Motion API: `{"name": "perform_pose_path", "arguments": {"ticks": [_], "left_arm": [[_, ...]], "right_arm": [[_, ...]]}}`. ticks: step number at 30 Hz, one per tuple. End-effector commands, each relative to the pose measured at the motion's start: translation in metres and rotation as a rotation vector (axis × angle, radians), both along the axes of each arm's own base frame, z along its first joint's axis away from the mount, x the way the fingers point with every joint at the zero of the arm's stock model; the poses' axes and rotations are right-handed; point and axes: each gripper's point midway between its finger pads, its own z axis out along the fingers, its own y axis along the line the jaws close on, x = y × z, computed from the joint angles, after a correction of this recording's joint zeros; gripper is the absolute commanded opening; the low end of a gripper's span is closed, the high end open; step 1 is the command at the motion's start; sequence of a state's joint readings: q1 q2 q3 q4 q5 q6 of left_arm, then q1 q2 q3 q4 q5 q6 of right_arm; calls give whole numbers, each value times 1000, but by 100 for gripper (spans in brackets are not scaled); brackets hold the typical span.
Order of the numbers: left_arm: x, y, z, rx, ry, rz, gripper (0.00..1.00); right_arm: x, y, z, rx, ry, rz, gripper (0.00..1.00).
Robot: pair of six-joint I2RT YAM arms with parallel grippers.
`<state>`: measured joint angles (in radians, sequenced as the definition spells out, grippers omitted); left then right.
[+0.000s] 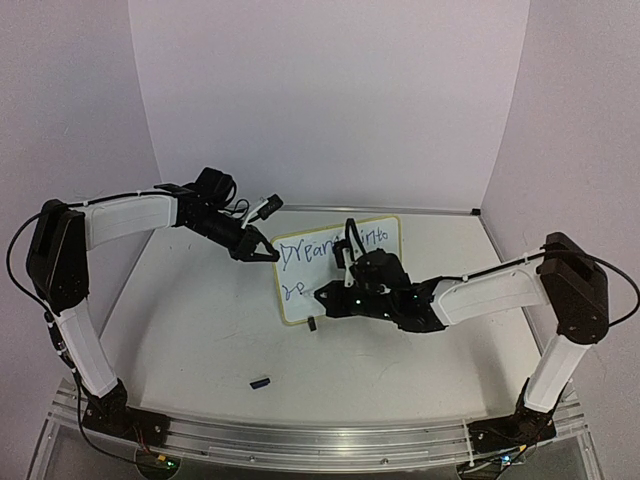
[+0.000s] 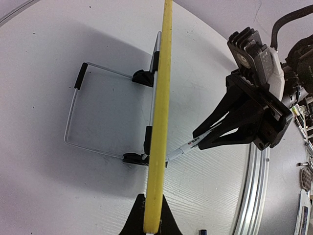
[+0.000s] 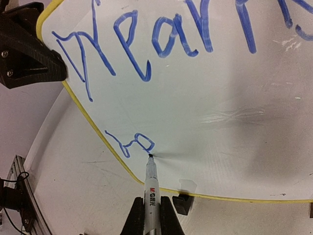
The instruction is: Write a sentence on the whiteboard
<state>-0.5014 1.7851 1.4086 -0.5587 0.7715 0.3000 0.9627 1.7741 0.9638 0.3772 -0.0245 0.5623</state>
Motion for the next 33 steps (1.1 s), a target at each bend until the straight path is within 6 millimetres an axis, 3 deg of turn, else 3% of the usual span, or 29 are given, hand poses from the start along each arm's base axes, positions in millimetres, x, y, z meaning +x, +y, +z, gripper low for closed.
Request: {"name": "perform_pose_path", "arguments": {"ticks": [1,10,25,33], "left_arm": [[-9,-2,-11,61,25,-12,0],[-9,-2,-11,60,23,-12,0],[-10,-3,-11,61,22,-15,0],[-10,-3,-11,63,22,-15,0]], "right_arm": [[4,1,-8,-10,17,-12,0],[5,-4,0,-7,3,-30,0],[2,-21,42,35,-86,-52,0],[5,-18,30,27,-61,-44,0]]}}
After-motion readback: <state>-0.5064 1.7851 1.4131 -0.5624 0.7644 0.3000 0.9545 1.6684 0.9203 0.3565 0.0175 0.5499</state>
